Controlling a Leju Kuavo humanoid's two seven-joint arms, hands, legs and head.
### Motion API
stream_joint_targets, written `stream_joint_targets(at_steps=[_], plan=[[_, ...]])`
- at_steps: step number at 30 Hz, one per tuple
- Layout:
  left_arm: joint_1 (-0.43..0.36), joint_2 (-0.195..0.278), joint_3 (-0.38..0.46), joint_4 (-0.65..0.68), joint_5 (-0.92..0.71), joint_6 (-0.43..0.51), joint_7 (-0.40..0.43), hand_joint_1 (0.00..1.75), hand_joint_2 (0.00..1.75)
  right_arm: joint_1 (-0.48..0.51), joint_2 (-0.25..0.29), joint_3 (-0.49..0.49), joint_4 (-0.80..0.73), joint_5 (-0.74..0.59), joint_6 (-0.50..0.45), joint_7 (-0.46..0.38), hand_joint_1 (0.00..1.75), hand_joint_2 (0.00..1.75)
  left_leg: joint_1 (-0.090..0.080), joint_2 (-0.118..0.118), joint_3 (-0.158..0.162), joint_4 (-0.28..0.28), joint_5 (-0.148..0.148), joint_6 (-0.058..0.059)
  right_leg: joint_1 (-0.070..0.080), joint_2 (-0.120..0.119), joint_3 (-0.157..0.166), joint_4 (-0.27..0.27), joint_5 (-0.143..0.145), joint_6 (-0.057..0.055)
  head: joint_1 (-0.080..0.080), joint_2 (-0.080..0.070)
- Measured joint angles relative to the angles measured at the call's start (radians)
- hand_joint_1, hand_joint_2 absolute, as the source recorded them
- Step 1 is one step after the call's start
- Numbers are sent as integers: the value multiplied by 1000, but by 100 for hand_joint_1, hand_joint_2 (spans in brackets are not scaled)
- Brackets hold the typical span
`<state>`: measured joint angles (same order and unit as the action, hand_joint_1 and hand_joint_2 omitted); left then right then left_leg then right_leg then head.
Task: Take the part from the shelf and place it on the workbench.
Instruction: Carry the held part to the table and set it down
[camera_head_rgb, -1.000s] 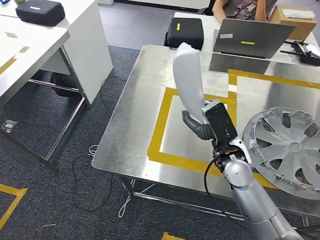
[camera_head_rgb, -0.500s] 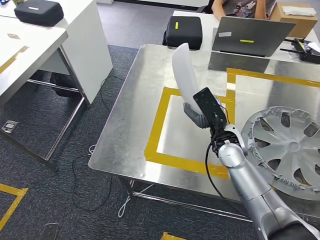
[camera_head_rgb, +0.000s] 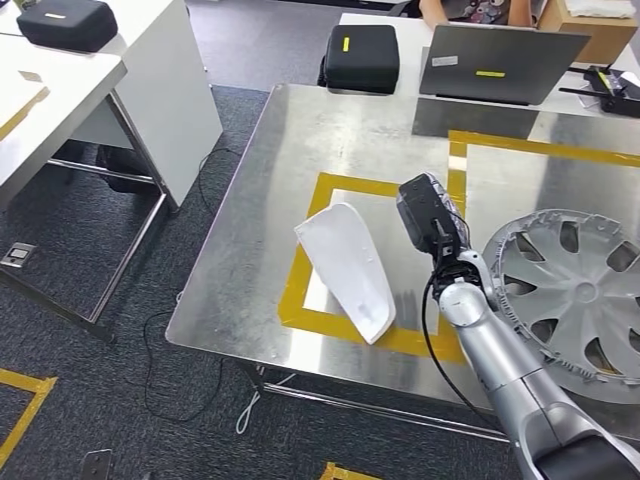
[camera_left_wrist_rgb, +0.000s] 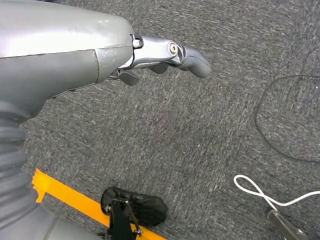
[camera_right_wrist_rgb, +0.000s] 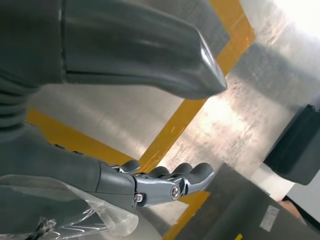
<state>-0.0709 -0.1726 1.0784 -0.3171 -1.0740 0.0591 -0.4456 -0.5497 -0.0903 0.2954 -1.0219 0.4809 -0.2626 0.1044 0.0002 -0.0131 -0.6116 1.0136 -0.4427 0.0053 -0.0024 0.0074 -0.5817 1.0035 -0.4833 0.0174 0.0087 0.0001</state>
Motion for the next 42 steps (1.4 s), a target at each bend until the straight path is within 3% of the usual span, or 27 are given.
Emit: stream_joint_targets(at_steps=[5, 10, 17, 28, 32, 42], plan=[[4, 2, 0, 0, 14, 1, -1, 0, 0, 43, 0, -40, -8, -64, -26, -49, 0, 0, 0, 0, 0, -1, 2, 0, 0, 0, -1, 0, -2, -2, 0, 0], [9, 2, 0, 0, 30, 0, -7, 0, 0, 109, 0, -77, -99, -130, -67, -149, 0, 0, 2, 0, 1, -5, 2, 0, 2, -1, -1, 1, -3, -4, 0, 0], [28, -1, 0, 0, 52, 12, -32, 0, 0, 266, 18, -100, -392, -246, -61, -322, 0, 0, 3, 0, 1, -9, 1, 1, 4, -5, -2, 2, -4, -6, 1, 0], [30, -6, 1, 0, 78, 18, -51, 0, 0, 482, 46, -66, -760, -382, 49, -461, 0, 0, 2, 0, 3, -8, 0, 0, 4, -6, 1, 2, -3, -6, 2, 0], [31, -7, 4, 0, 90, 18, -54, 0, 0, 553, 46, -42, -828, -377, 53, -508, 0, 175, 2, 0, 3, -7, -1, -1, 3, -6, 2, 2, -3, -6, 2, 0], [39, -17, 22, -3, 108, 17, -55, 0, 0, 681, 46, 9, -910, -344, 48, -560, 0, 175, 0, 0, 4, 4, -9, 7, 1, -6, 9, 2, -5, -1, 2, 0]])
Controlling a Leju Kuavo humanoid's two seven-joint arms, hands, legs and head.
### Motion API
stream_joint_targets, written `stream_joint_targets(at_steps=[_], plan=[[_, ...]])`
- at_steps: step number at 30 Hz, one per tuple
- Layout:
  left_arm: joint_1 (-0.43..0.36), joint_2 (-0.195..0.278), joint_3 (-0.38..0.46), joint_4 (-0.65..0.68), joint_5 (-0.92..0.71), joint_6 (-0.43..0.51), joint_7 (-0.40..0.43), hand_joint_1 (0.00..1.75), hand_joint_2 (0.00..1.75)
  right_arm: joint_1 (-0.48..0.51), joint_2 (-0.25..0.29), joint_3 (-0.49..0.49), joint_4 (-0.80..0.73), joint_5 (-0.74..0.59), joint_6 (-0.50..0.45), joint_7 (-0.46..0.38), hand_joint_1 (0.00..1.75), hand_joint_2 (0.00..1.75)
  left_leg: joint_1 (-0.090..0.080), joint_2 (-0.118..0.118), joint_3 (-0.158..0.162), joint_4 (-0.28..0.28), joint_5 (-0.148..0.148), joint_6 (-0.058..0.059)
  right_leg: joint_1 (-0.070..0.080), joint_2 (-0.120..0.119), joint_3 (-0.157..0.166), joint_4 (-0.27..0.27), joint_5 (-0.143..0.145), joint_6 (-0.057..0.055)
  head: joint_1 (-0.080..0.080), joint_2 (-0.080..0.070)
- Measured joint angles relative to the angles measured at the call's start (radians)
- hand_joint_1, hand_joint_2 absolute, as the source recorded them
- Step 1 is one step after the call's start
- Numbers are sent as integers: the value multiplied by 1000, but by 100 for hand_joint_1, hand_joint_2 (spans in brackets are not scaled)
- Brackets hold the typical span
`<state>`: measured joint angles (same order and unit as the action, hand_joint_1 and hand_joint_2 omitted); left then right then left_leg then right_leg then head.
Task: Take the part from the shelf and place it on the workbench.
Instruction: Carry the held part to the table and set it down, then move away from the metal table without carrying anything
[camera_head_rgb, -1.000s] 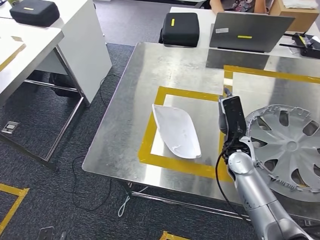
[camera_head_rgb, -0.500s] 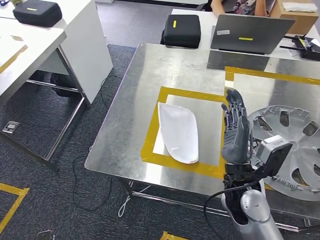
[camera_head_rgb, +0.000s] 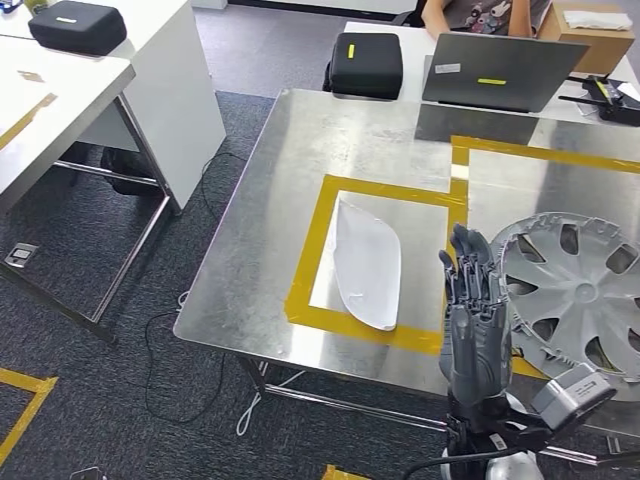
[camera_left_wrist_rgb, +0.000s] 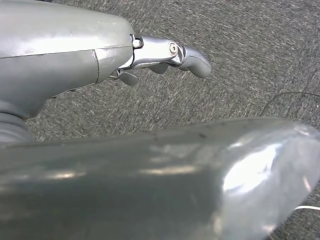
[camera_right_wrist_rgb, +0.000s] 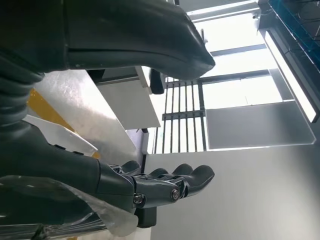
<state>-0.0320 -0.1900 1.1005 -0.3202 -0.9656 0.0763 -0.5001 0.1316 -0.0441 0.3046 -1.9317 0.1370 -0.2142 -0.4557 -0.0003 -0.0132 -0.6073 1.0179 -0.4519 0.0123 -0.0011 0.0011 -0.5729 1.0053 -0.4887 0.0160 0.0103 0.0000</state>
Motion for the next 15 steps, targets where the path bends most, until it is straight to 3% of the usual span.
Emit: stream_joint_targets(at_steps=[4, 6, 8, 10, 12, 13, 15], plan=[[4, -13, 9, -15, 9, 0, 9, 0, 0, 25, 0, 11, -2, -5, 18, 2, 0, 0, -3, 0, 1, 6, -3, 9, -3, 0, 5, -2, 2, 10, 0, 0], [7, -34, 17, -42, 16, -3, 29, 0, 0, 34, 0, 15, -4, -10, 28, 6, 0, 0, 0, 1, 7, -5, 5, 15, -3, 1, 7, -3, 0, 18, 0, 0], [9, -61, 25, -78, 18, -9, 48, 0, 0, 42, 0, 16, -5, -17, 37, 9, 0, 0, 6, 5, 16, -24, 16, 22, -2, 1, -7, 36, -40, 26, 2, 0], [11, -84, 30, -106, 19, -16, 57, 0, 0, 49, 0, 16, -4, -22, 43, 11, 0, 0, 7, 7, 17, -31, 22, 25, -5, 1, -49, 152, -115, 35, 4, 0], [14, -99, 35, -127, 19, -21, 62, 0, 0, 56, 0, 17, -3, -23, 46, 13, 0, 0, 9, 9, 11, -30, 26, 23, -12, 1, -82, 253, -158, 44, 4, 0], [15, -106, 37, -136, 19, -24, 64, 0, 0, 58, 0, 17, -2, -22, 47, 13, 0, 0, 11, 10, 8, -29, 29, 20, -16, 0, -75, 255, -151, 48, 4, 0], [17, -115, 41, -153, 19, -28, 68, 0, 0, 61, 0, 17, -2, -22, 48, 13, 0, 0, 17, 10, 1, -24, 34, 11, -27, -1, -4, 147, -96, 60, 5, 0]])
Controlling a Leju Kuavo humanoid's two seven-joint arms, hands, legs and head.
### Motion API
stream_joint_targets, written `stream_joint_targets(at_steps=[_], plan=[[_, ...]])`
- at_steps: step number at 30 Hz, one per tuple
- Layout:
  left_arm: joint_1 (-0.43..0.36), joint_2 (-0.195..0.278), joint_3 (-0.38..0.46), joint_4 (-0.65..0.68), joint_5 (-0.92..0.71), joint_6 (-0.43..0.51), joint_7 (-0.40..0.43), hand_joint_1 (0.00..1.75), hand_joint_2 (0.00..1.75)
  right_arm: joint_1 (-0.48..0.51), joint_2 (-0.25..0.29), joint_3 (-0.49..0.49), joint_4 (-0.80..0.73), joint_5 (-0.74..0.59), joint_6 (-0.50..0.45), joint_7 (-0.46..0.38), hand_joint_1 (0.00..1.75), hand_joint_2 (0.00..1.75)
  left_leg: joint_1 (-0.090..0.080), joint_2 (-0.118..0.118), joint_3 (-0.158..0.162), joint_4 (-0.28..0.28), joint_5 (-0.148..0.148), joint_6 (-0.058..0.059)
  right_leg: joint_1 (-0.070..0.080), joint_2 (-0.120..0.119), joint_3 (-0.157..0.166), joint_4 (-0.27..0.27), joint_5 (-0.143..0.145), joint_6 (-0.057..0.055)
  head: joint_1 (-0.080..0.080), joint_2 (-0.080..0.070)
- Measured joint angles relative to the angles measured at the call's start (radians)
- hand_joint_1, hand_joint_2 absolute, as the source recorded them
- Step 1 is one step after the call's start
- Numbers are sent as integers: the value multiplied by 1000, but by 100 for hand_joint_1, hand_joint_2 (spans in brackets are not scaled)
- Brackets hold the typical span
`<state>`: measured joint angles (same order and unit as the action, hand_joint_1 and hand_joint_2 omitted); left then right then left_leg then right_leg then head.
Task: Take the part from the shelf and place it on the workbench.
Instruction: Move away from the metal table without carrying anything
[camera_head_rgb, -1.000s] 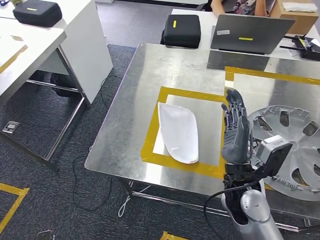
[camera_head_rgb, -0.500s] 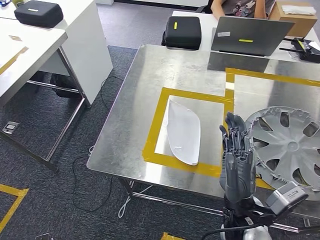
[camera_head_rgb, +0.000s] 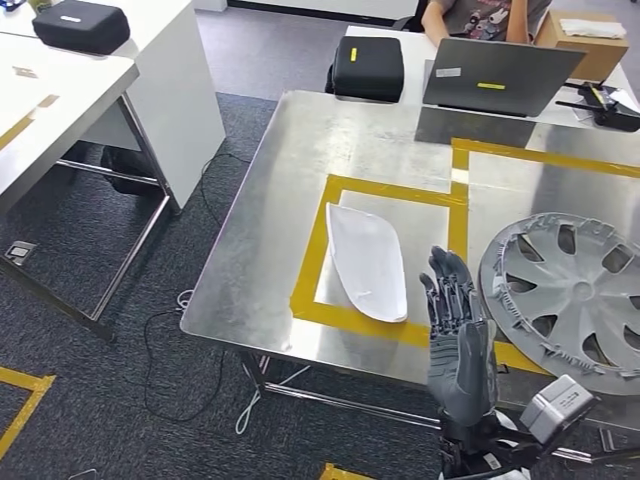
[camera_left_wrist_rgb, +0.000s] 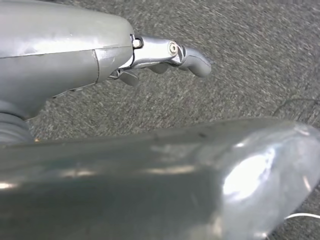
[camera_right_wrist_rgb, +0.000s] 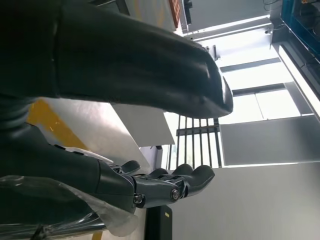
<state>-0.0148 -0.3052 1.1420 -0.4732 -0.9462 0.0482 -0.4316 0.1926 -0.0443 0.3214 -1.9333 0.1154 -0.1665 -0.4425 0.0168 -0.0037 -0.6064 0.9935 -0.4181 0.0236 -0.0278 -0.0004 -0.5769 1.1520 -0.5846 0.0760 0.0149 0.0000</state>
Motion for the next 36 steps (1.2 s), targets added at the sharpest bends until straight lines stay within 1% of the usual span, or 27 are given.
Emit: stream_joint_targets(at_steps=[1, 2, 3, 6, 7, 8, 11, 12, 13, 14, 17, 19, 21, 22, 23, 24, 26, 27, 28, 29, 30, 31, 32, 33, 34, 35, 36], plan=[[1, -3, 2, -8, 0, -2, 1, 0, 0, 0, 0, 0, 0, 0, 0, 0, 0, 0, 1, -1, -4, 4, 2, -6, -4, 1, 46, -74, 21, 6, 1, 0], [2, -7, 3, -14, 0, -3, 1, 0, 0, 0, 0, 1, 0, 1, 1, 0, 0, 0, 1, -2, -8, 8, 5, -13, -5, 4, 80, -128, 36, 5, 2, 0], [3, -9, 4, -20, 0, -3, 1, 0, 0, 0, 0, 1, 0, 1, 1, 0, 0, 0, 0, -3, -11, 13, 8, -21, -6, 8, 97, -160, 41, 1, 3, 0], [7, -15, 7, -34, 1, -5, 1, 0, 0, 2, 0, 2, 0, 1, 1, 1, 0, 0, 2, -6, -17, 19, 15, -42, -2, 14, 80, -160, 44, -30, 2, 0], [9, -16, 8, -38, 1, -6, 2, 0, 0, 2, 0, 2, 0, 1, 2, 1, 0, 0, 4, -5, -22, 30, -1, -47, -1, 12, 74, -158, 49, -40, 2, 0], [10, -17, 10, -42, 1, -7, 3, 0, 0, 2, 0, 2, 0, 1, 2, 1, 0, 0, 5, -4, -31, 59, -35, -50, 0, 9, 67, -159, 56, -51, 0, 0], [11, -20, 14, -53, 3, -8, 4, 0, 0, 2, 0, 3, 0, 1, 2, 2, 0, 0, 4, -2, -72, 234, -174, -53, 8, 1, 48, -158, 78, -68, -3, 0], [11, -20, 15, -55, 3, -9, 4, 0, 0, 2, 0, 3, 0, 1, 2, 2, 0, 0, 3, -2, -76, 280, -195, -51, 11, -1, 40, -157, 87, -70, -4, 0], [11, -20, 16, -57, 3, -9, 4, 0, 0, 2, 0, 3, 1, 1, 2, 3, 0, 0, 2, -2, -66, 296, -195, -48, 15, -2, 30, -155, 95, -71, -4, 0], [11, -21, 16, -59, 3, -10, 4, 0, 0, 2, 0, 3, 1, 1, 2, 3, 0, 0, 0, -2, -38, 274, -178, -42, 19, -3, 18, -153, 102, -71, -4, 0], [10, -21, 18, -66, 4, -10, 5, 0, 0, 1, 0, 3, 1, 1, 3, 3, 0, 0, -12, -2, 99, 74, -124, -13, 28, -4, -4, -150, 120, -69, -3, 0], [10, -21, 18, -72, 4, -10, 5, 0, 0, 0, 0, 5, 1, 1, 3, 3, 0, 0, -19, -2, 140, -1, -120, -2, 27, -5, -11, -149, 133, -60, -3, 0], [11, -24, 21, -75, 4, -11, 6, 0, 0, 0, 0, 7, 1, 1, 4, 3, 0, 0, -21, -1, 136, -13, -108, 3, 24, -5, -15, -150, 143, -49, -3, 0], [11, -25, 22, -77, 4, -13, 7, 0, 0, 0, 0, 8, 1, 0, 4, 3, 0, 0, -20, 1, 129, -18, -98, 8, 23, -4, -20, -145, 135, -43, -3, 0], [11, -26, 23, -79, 3, -17, 7, 0, 0, -1, 0, 8, 1, 0, 3, 3, 0, 0, -17, 4, 121, -23, -86, 14, 22, -3, -31, -125, 109, -38, -1, 0], [12, -26, 24, -80, 1, -24, 8, 0, 0, -2, 0, 9, 1, 0, 3, 4, 0, 0, -15, 6, 110, -27, -74, 19, 21, -1, -46, -86, 67, -34, 1, 0], [14, -23, 25, -82, -4, -39, 8, 0, 0, -3, 0, 10, 2, 0, 3, 5, 0, 0, -16, 9, 82, -26, -54, 24, 19, -1, -78, 31, -27, -27, 4, 0], [16, -21, 25, -82, -5, -45, 8, 0, 0, -3, 0, 11, 3, 0, 3, 5, 0, 0, -16, 10, 66, -25, -43, 23, 18, -1, -86, 87, -51, -24, 4, 0], [19, -20, 25, -82, -5, -48, 8, 0, 0, -4, 0, 12, 4, 0, 3, 6, 0, 0, -16, 11, 50, -24, -32, 22, 17, -1, -84, 120, -50, -22, 5, 0], [21, -19, 25, -82, -5, -50, 8, 0, 0, -4, 0, 12, 5, 0, 3, 7, 0, 0, -16, 11, 34, -21, -20, 20, 17, -1, -65, 124, -29, -20, 5, 0], [22, -18, 26, -82, -5, -51, 8, 0, 0, -6, 0, 13, 5, 0, 3, 7, 0, 0, -16, 11, 18, -17, -11, 17, 16, -1, -29, 88, 5, -20, 5, 0], [23, -17, 26, -82, -5, -52, 8, 0, 0, -8, 0, 13, 5, 0, 3, 7, 0, 0, -15, 11, 5, -12, -2, 13, 15, -1, 22, 25, 31, -20, 5, 0], [24, -16, 26, -82, -5, -52, 8, 0, 0, -12, 0, 14, 5, 0, 3, 7, 0, 0, -17, 11, -7, -4, 6, 9, 16, -1, 82, -56, 41, -22, 5, 0], [25, -16, 27, -82, -5, -52, 8, 0, 0, -15, 0, 15, 5, 0, 3, 7, 0, 0, -18, 11, -15, 3, 13, 4, 16, -1, 130, -128, 34, -25, 5, 0], [25, -15, 27, -82, -5, -52, 8, 0, 0, -17, 0, 16, 5, 0, 3, 7, 0, 0, -20, 10, -22, 8, 21, -1, 17, 0, 158, -178, 21, -29, 5, 0], [26, -14, 27, -82, -5, -52, 8, 0, 0, -18, 0, 16, 5, 1, 3, 8, 0, 0, -21, 10, -27, 11, 29, -6, 19, 1, 169, -202, 12, -34, 5, 0], [27, -13, 28, -82, -5, -52, 8, 0, 0, -18, 0, 17, 5, 1, 3, 8, 0, 0, -20, 10, -31, 12, 36, -12, 19, 1, 161, -206, 11, -41, 5, 0]])
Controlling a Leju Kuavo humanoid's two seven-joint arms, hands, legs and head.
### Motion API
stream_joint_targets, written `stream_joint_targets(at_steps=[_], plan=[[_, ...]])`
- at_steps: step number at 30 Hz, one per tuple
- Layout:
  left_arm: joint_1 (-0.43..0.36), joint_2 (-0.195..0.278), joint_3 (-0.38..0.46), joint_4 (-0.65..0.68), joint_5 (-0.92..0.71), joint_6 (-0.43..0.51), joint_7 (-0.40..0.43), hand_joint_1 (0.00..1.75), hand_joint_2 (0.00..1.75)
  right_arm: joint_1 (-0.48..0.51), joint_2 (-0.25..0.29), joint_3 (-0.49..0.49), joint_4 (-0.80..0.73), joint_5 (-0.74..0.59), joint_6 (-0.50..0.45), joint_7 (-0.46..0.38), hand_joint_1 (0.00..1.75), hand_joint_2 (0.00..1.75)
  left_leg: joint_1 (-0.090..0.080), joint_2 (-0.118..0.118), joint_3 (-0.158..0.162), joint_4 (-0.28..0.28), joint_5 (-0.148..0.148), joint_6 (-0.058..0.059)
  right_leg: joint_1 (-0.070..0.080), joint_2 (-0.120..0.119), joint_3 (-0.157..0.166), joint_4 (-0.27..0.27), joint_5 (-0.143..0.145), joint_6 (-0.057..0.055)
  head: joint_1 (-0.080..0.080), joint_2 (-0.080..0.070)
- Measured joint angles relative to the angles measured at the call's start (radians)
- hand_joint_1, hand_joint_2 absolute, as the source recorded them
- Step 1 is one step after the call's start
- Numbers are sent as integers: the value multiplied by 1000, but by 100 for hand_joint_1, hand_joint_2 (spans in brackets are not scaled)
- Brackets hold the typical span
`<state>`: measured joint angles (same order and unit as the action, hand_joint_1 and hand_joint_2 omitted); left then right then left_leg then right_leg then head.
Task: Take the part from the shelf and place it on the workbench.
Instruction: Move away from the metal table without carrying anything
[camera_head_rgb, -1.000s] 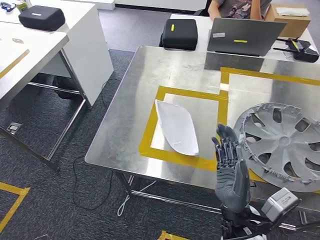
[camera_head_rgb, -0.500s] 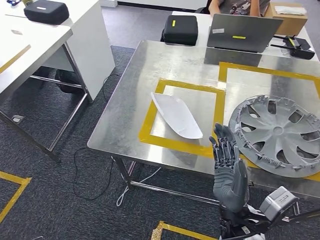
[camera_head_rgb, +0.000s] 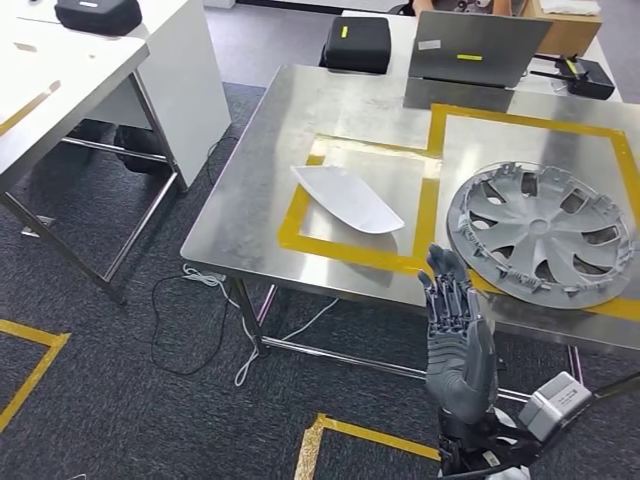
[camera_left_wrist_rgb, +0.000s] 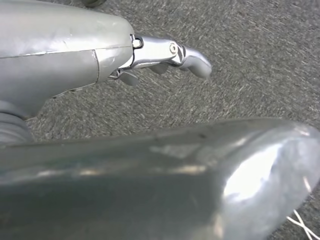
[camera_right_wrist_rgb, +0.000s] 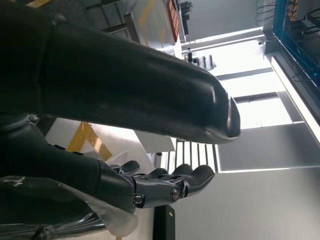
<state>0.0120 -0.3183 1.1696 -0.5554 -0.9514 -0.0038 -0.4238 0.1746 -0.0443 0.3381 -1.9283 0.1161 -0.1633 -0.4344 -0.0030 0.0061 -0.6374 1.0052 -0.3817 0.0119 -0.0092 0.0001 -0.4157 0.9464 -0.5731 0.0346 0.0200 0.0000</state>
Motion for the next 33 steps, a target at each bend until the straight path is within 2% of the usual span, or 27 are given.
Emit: stream_joint_targets(at_steps=[1, 2, 3, 5, 6, 7, 8, 9, 10, 11, 13, 14, 16, 17, 18, 20, 21, 22, 23, 24, 25, 26, 28, 29, 31, 32, 33], plan=[[1, 1, 1, 0, 0, 0, 0, 0, 0, 0, 0, 1, 0, 0, 0, 1, 0, 0, 2, -1, -5, 5, -5, -6, -1, -2, -10, 2, 6, -8, 0, 0], [2, 3, 2, 0, 0, 0, 0, 0, 0, -1, 0, 1, 0, 0, 0, 2, 0, 0, 3, -1, -11, 21, -29, -12, -1, -4, -19, 3, 15, -17, -1, 0], [3, 5, 3, 0, 0, 0, 0, 0, 0, -2, 0, 3, 0, 1, 0, 3, 0, 0, 5, -2, -21, 56, -72, -17, -3, -6, -30, 3, 25, -25, -3, 0], [4, 7, 4, 0, 0, 0, 0, 0, 0, -2, 0, 6, 0, 1, -1, 5, 0, 0, 8, -3, -44, 176, -179, -26, -1, -10, -54, 5, 47, -34, -5, 0], [4, 8, 4, 0, 0, 0, 0, 0, 0, -2, 0, 7, 0, 1, -1, 6, 0, 0, 8, -3, -51, 238, -211, -28, 0, -11, -66, 8, 57, -35, -6, 0], [4, 9, 4, 0, 0, 0, 0, 0, 0, -3, 0, 8, 0, 1, -2, 6, 0, 0, 9, -3, -49, 279, -216, -28, 1, -12, -80, 11, 68, -34, -6, 0], [3, 10, 4, 0, 0, 0, 0, 0, 0, -3, 0, 9, 0, 1, -2, 7, 0, 0, 9, -3, -33, 290, -199, -28, 1, -12, -94, 16, 78, -33, -6, 0], [3, 10, 4, 0, 0, 0, -1, 0, 0, -3, 0, 9, 0, 1, -2, 7, 0, 0, 9, -3, -3, 265, -171, -25, 1, -13, -109, 23, 87, -32, -6, 0], [3, 10, 4, 0, 0, 0, -1, 0, 0, -4, 0, 9, 0, 1, -2, 7, 0, 0, 9, -3, 43, 209, -144, -22, 1, -12, -125, 30, 94, -30, -6, 0], [3, 11, 4, 0, 0, 0, -1, 0, 0, -5, 0, 9, 0, 1, -2, 7, 0, 0, 8, -5, 94, 135, -134, -17, 2, -12, -138, 37, 100, -27, -6, 0], [1, 12, 4, 0, 0, 0, -2, 0, 0, -8, 0, 9, 0, 1, -3, 7, 0, 0, 5, -8, 167, 14, -144, -7, 5, -12, -156, 47, 113, -17, -6, 0], [0, 12, 4, 0, 0, 0, -3, 0, 0, -10, 0, 9, 0, 1, -3, 7, 0, 0, 3, -9, 177, -12, -153, -3, 5, -12, -163, 49, 121, -12, -5, 0], [0, 12, 4, 0, 0, 0, -4, 0, 0, -11, 0, 10, 0, 1, -4, 7, 0, 0, 4, -6, 163, -24, -146, 8, 5, -11, -175, 52, 130, 0, -5, 0], [0, 12, 4, 0, 0, 0, -4, 0, 0, -11, 0, 10, 0, 1, -5, 7, 0, 0, 6, -3, 152, -27, -137, 17, 5, -9, -184, 63, 113, 5, -3, 0], [0, 13, 5, 0, 0, 0, -4, 0, 0, -11, 0, 10, 0, 1, -5, 7, 0, 0, 7, 0, 139, -29, -125, 27, 4, -7, -197, 90, 77, 9, -1, 0], [-1, 15, 6, 0, 0, 0, -4, 0, 0, -11, 0, 11, 0, 1, -6, 8, 0, 0, 5, 3, 110, -29, -101, 38, 2, -4, -231, 195, -24, 14, 2, 0], [-1, 15, 6, 0, -1, 0, -5, 0, 0, -10, 0, 11, 0, 1, -7, 8, 0, 0, 3, 4, 95, -29, -88, 40, 1, -4, -244, 257, -59, 15, 2, 0], [-1, 15, 6, 0, -1, 0, -5, 0, 0, -10, 0, 11, 0, 1, -8, 8, 0, 0, 2, 4, 77, -27, -75, 40, 1, -3, -246, 305, -69, 16, 2, 0], [-1, 15, 6, 0, -1, 0, -6, 0, 0, -10, 0, 11, 0, 1, -10, 8, 0, 0, 0, 5, 59, -25, -62, 39, 1, -3, -236, 328, -54, 16, 3, 0], [-1, 15, 6, 0, -1, 0, -6, 0, 0, -10, 0, 10, 0, 1, -11, 8, 0, 0, -1, 5, 40, -22, -49, 37, 1, -3, -208, 315, -22, 15, 3, 0], [-1, 15, 6, 0, -1, 0, -6, 0, 0, -10, 0, 10, 0, 1, -13, 8, 0, 0, -1, 5, 25, -18, -38, 35, 1, -4, -164, 269, 10, 13, 3, 0], [-2, 15, 6, 0, -1, 0, -7, 0, 0, -11, 0, 10, 0, 1, -14, 8, 0, 0, -3, 5, 12, -13, -28, 32, 2, -4, -104, 195, 25, 9, 3, 0], [-3, 15, 7, 0, -1, 0, -7, 0, 0, -14, 0, 11, -2, 1, -14, 8, 0, 0, -5, 5, -2, -5, -9, 24, 4, -4, 1, 45, 9, 1, 3, 0], [-3, 14, 7, 0, -2, 0, -7, 0, 0, -15, 0, 11, -3, 1, -15, 8, 0, 0, -5, 5, -7, -3, 1, 18, 7, -3, 27, 2, -4, -3, 3, 0], [-2, 15, 9, 0, -2, 0, -7, 0, 0, -14, 0, 10, -3, 1, -16, 8, 0, 0, -1, 5, -12, -4, 19, 6, 8, -3, 20, -16, 0, -12, 3, 0], [-1, 16, 10, 0, -2, 0, -7, 0, 0, -14, 0, 10, -3, 1, -17, 8, 0, 0, 1, 4, -17, 2, 6, -1, 8, -5, 11, -15, 11, -19, 2, 0], [0, 16, 12, 0, -2, 0, -7, 0, 0, -14, 0, 10, -3, 1, -17, 8, 0, 0, 3, 2, -23, 23, -27, -7, 6, -7, 0, -16, 23, -26, 0, 0]])
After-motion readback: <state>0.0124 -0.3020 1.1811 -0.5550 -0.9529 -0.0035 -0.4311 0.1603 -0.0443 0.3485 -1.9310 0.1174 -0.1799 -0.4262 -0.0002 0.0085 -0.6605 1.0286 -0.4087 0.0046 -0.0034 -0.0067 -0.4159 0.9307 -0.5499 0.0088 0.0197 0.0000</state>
